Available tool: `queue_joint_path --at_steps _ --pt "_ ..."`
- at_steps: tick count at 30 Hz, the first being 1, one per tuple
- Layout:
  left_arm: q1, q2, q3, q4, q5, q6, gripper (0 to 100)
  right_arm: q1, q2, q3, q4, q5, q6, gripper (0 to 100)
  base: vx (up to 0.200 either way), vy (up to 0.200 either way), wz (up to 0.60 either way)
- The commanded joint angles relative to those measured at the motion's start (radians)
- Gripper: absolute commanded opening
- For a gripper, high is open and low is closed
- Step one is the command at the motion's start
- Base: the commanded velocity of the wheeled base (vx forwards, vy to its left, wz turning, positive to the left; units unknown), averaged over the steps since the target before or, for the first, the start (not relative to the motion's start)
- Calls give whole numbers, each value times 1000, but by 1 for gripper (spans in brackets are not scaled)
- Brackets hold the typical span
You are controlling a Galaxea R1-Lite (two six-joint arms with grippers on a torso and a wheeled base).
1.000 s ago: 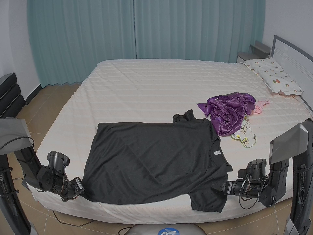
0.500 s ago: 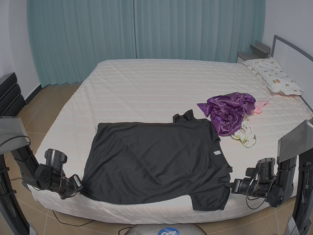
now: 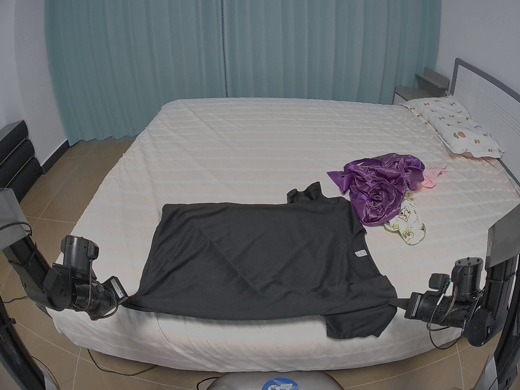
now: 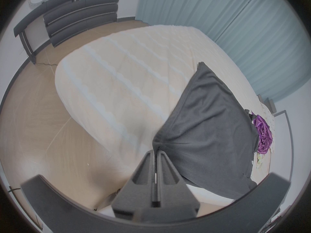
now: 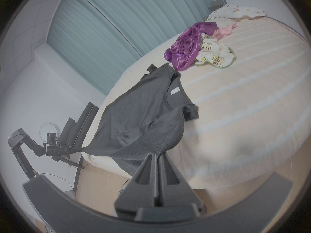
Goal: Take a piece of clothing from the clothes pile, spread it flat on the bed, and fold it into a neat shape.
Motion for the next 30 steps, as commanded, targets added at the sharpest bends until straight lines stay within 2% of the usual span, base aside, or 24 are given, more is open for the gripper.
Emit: queue_joint_path --at_steps 1,5,9,11,16,22,30 --pt "4 -32 11 1 14 23 0 -11 -74 20 45 2 -12 0 0 0 0" --pt "10 -44 33 1 15 73 0 -10 -129 20 134 9 -33 0 0 0 0" --pt "10 -79 65 1 20 118 0 -17 -189 20 274 9 -130 0 0 0 0" --pt "10 -90 87 5 49 156 0 -23 -200 20 329 9 -168 0 0 0 0" --pt "10 -90 134 11 106 243 0 -43 -209 20 398 25 -226 0 0 0 0" --pt "10 -88 154 24 141 288 0 -73 -246 20 486 32 -289 0 0 0 0" --pt "10 -94 199 41 150 352 0 -103 -264 20 573 49 -369 0 0 0 0"
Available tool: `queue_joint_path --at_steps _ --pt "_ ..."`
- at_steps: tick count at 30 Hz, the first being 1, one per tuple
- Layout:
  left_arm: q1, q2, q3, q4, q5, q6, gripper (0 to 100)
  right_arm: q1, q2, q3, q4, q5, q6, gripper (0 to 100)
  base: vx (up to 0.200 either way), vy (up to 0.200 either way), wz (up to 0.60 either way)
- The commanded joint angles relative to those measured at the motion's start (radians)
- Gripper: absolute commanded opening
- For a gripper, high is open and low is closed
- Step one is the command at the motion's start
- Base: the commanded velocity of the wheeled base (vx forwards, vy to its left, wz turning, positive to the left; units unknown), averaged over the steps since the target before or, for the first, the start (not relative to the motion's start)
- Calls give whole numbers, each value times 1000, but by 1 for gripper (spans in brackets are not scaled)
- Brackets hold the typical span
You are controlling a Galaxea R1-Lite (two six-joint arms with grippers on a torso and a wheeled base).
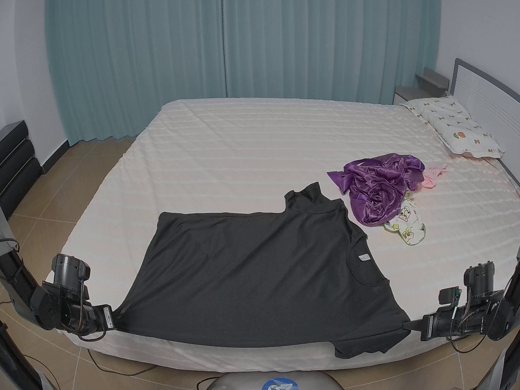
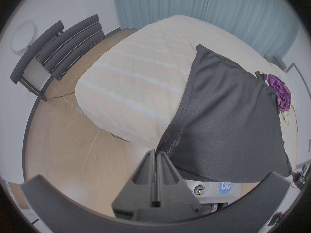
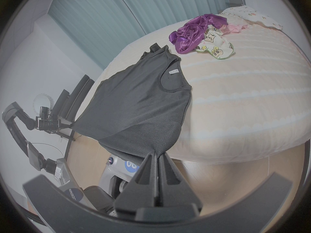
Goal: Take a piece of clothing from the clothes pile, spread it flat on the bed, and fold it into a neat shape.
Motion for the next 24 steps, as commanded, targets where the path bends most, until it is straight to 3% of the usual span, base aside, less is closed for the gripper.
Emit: queue_joint_path --at_steps 1,13,20,24 --pt "1 -5 24 10 3 18 0 -14 -21 17 20 2 -20 0 0 0 0" --pt "-2 -69 14 201 -3 92 0 -14 -26 17 88 2 -63 0 0 0 0" --pt "-1 -78 -46 201 -25 73 0 -14 -63 -20 56 52 -52 0 0 0 0" --pt "-4 -78 -111 204 -32 14 0 -4 -66 -81 50 69 -21 0 0 0 0"
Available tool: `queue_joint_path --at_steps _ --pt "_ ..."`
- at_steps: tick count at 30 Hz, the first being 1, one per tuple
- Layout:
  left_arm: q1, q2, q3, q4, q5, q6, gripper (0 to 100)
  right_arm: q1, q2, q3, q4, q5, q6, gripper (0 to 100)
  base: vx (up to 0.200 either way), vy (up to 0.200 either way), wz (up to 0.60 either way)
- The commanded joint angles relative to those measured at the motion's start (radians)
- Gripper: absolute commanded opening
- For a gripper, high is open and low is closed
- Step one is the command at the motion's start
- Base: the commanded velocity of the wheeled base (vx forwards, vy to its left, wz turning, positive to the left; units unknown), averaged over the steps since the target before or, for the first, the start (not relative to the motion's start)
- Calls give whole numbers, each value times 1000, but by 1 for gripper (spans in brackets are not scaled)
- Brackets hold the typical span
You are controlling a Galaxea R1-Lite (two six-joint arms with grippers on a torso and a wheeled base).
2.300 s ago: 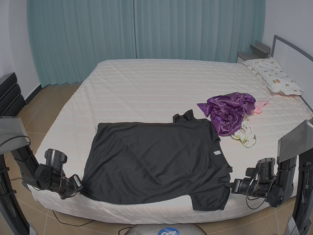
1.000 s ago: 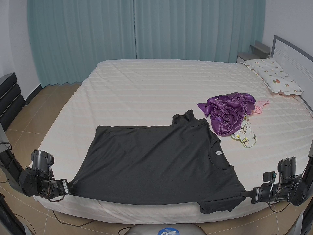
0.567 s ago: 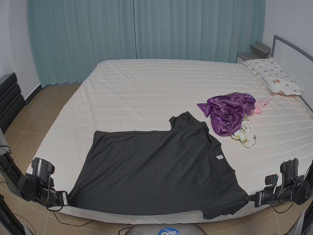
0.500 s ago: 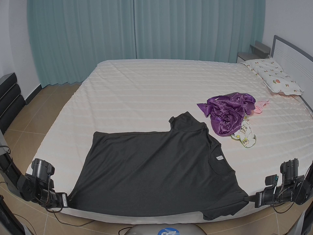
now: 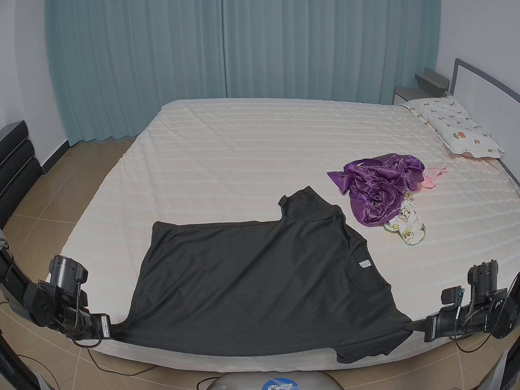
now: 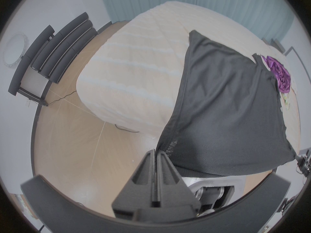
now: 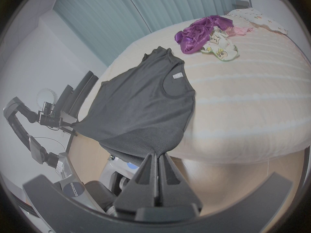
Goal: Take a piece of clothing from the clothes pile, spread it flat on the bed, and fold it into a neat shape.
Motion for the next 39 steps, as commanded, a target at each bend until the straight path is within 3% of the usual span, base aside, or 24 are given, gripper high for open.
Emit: queue_joint_path --at_steps 1,9,28,34,39 --pt "-4 -4 -72 0 -6 -42 0 13 -11 -65 -7 9 26 0 0 0 0" --pt "-4 28 -188 -1 -12 -93 0 21 15 -186 0 11 74 0 0 0 0" --pt "-6 235 -416 2 -32 -142 0 61 177 -351 -5 3 83 0 0 0 0" --pt "-7 215 -402 37 -31 -140 0 69 155 -333 -7 5 83 0 0 0 0" --pt "-7 97 -365 126 -52 -132 0 58 71 -258 -5 3 84 0 0 0 0"
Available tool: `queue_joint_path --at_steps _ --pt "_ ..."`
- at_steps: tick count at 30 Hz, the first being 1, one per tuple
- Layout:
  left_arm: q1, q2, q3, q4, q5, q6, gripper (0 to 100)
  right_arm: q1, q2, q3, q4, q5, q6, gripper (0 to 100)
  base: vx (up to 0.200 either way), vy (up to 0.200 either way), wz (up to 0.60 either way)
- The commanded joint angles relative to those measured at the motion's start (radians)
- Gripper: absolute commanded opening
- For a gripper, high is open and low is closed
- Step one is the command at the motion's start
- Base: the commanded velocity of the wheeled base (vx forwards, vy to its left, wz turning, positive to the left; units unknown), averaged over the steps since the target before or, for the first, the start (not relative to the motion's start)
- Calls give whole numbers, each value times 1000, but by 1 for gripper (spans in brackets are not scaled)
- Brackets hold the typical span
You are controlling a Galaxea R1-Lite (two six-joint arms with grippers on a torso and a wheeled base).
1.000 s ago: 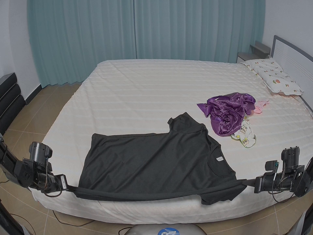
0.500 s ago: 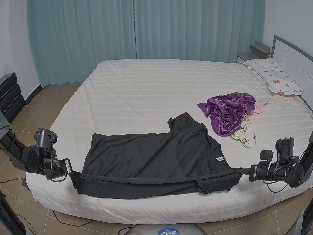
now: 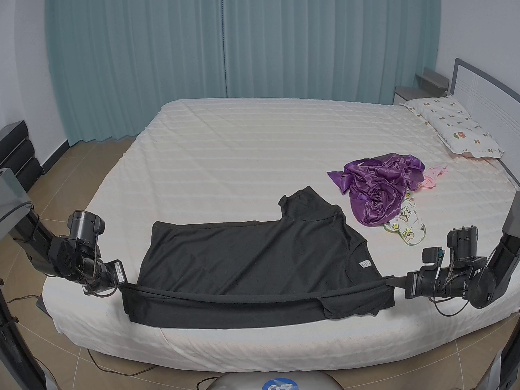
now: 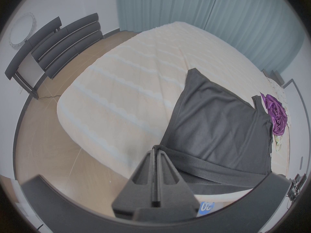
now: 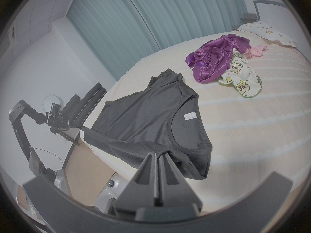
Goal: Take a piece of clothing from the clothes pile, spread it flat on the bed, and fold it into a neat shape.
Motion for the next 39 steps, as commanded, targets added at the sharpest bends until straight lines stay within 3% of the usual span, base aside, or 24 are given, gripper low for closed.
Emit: queue_joint_path --at_steps 1,9,20,39 --pt "0 -105 37 50 -20 5 0 -7 -72 67 -1 -1 -2 0 0 0 0" --pt "2 -207 163 106 -33 62 0 -1 -220 220 -1 3 -6 0 0 0 0" --pt "4 -229 235 109 -27 100 0 -1 -243 300 -2 -1 -16 0 0 0 0" --pt "4 -45 19 107 -27 103 0 4 15 59 4 -7 -12 0 0 0 0"
